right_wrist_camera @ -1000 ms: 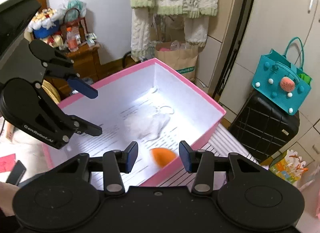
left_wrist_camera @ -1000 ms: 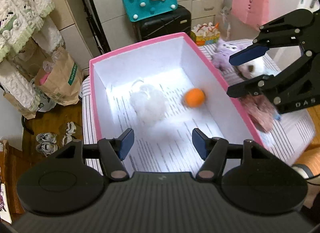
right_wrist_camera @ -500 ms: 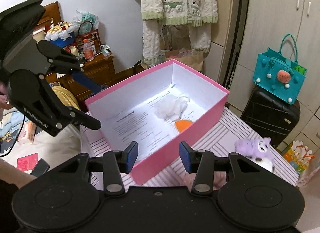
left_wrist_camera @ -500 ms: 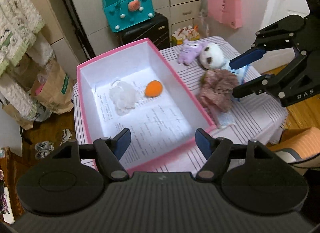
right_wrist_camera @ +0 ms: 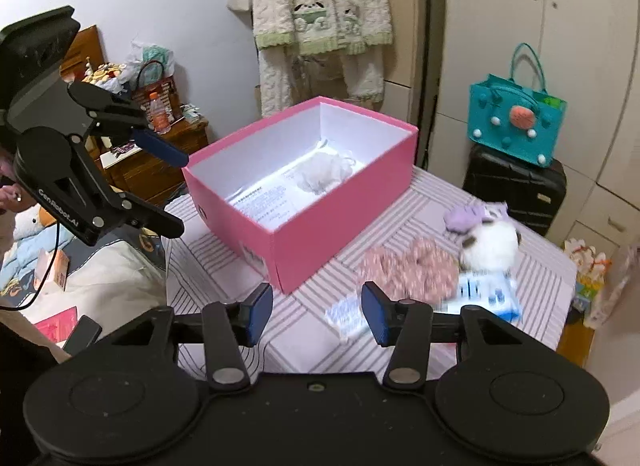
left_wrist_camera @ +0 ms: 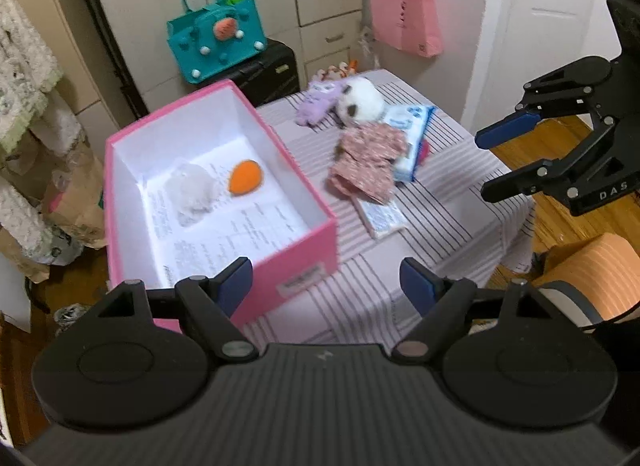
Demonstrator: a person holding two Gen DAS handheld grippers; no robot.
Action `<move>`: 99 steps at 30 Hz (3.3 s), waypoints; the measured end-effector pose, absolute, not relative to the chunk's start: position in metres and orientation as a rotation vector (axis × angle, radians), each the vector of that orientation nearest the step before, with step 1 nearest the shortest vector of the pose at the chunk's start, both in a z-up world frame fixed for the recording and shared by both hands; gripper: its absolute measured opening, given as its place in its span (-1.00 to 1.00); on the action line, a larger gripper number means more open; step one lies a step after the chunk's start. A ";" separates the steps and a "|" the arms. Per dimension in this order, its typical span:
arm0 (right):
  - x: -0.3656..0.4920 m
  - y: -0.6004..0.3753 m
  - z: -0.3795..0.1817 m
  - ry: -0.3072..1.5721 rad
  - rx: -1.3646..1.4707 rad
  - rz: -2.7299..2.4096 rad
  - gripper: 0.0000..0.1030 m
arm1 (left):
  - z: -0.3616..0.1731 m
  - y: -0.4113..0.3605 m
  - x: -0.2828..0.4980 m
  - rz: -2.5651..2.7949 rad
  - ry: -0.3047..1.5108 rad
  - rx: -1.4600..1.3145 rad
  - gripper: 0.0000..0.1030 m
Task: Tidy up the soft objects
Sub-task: 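Withdraw both tools from the box toward the floral cloth and packet, then grasp the pink floral cloth with the right gripper while the left grasps the white packet, then lift and carry the floral cloth and white packet over the pink box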
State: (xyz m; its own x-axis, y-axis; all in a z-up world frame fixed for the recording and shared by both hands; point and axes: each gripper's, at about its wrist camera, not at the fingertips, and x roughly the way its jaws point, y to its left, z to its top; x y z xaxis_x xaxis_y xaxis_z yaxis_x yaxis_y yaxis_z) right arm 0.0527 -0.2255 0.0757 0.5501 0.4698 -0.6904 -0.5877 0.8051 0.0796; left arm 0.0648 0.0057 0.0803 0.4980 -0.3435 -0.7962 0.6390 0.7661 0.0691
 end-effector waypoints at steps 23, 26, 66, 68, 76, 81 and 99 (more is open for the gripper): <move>0.039 -0.276 0.005 0.695 -0.111 0.651 0.32 | 0.012 -0.055 0.055 -0.722 0.802 0.239 0.56; 0.049 -0.282 -0.007 0.680 -0.057 0.696 0.32 | -0.005 -0.061 0.066 -0.691 0.784 0.202 0.53; 0.190 -0.241 -0.057 0.705 -0.205 0.681 0.85 | -0.076 -0.094 0.107 -0.443 0.750 0.007 0.07; 0.187 -0.239 -0.058 0.683 -0.224 0.666 0.84 | -0.076 -0.097 0.110 -0.442 0.754 0.021 0.07; 0.182 -0.242 -0.052 0.633 -0.223 0.633 0.63 | -0.075 -0.103 0.125 -0.414 0.767 0.014 0.18; 0.189 -0.250 -0.051 0.675 -0.197 0.560 -0.03 | -0.077 -0.102 0.127 -0.414 0.754 0.005 0.09; 0.176 -0.253 -0.042 0.668 -0.078 0.505 -0.68 | -0.075 -0.092 0.119 -0.440 0.755 -0.025 -0.26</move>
